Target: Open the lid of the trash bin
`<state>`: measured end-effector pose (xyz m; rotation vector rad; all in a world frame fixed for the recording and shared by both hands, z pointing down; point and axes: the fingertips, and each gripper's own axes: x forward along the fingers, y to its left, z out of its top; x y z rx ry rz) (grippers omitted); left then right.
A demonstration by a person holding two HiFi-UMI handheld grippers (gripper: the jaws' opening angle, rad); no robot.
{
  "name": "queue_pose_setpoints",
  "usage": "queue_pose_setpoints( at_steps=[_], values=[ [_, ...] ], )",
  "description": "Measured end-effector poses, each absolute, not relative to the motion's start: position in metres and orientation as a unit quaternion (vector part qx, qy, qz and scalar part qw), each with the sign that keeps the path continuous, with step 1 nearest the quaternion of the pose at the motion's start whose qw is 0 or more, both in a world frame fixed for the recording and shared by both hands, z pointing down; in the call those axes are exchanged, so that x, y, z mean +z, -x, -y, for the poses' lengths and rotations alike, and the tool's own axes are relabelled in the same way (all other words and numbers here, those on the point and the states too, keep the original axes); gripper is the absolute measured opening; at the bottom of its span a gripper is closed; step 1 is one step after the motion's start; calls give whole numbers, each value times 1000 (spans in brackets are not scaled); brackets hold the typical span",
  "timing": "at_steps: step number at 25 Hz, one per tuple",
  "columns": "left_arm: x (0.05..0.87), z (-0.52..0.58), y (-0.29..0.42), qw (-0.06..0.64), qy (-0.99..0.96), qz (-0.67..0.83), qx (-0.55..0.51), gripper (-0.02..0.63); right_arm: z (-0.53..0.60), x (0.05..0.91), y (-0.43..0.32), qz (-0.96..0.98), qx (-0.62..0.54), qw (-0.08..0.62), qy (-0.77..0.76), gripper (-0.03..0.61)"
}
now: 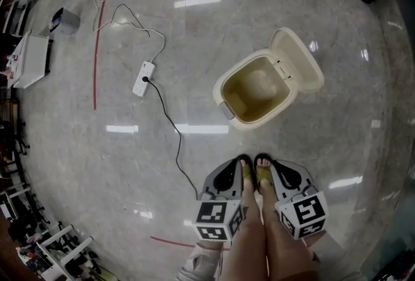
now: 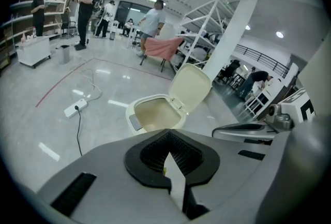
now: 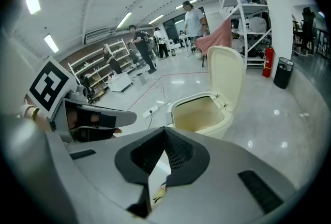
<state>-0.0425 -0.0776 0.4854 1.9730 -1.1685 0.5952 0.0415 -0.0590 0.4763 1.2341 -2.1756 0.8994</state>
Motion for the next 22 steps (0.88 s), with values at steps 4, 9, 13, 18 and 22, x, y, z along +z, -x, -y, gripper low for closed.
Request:
queue_pose_setpoints(
  at_steps=[4,9,13,18,22],
  values=[
    [479,72,40,371,-772,465,225,3,51,473,-40,796,331,238,-448,0],
    [478,67,41,371,-769,472,220,3,44,470,-36,798,330,238,-445,0],
    [478,64,42,369,-767,475,222,3,40,470,-35,800,329,239,-441,0],
    [477,61,40,369,-767,474,224,3,39,469,-37,799,327,244,-442,0],
    [478,58,37,370,-767,473,224,3,38,471,-40,797,327,245,-445,0]
  ],
)
